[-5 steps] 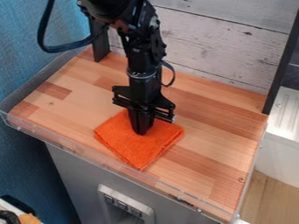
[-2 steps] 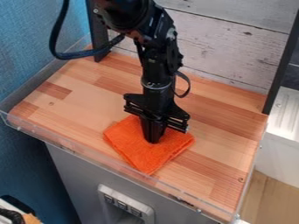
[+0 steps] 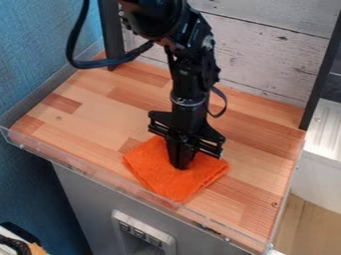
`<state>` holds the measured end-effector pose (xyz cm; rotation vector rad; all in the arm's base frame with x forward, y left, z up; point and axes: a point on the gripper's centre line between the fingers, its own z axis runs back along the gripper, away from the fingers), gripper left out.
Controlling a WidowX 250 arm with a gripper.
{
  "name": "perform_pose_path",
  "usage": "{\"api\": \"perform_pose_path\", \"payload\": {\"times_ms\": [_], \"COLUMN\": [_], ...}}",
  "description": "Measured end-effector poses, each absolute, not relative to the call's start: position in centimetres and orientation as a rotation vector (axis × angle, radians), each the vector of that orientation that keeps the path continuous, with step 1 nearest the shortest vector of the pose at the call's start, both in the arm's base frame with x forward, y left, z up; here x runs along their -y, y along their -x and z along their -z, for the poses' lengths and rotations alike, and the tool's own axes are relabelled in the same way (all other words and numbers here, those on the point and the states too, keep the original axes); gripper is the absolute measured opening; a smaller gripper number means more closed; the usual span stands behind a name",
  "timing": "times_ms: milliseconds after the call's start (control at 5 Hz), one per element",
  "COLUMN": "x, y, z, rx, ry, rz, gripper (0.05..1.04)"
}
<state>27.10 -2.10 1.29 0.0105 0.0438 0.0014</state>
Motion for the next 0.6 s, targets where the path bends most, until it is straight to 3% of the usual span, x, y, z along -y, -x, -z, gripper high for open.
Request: {"api": "perform_pose_path", "payload": {"times_ms": [400,600], "x": [-0.9,-3.1], "y": [-26.8,-27.0], "z": [-3.7,-5.2], "rx": [-0.037,-0.024], "ry": [-0.005,0.007], "rz": [0.020,0.020], "gripper": [0.795,0.997]}}
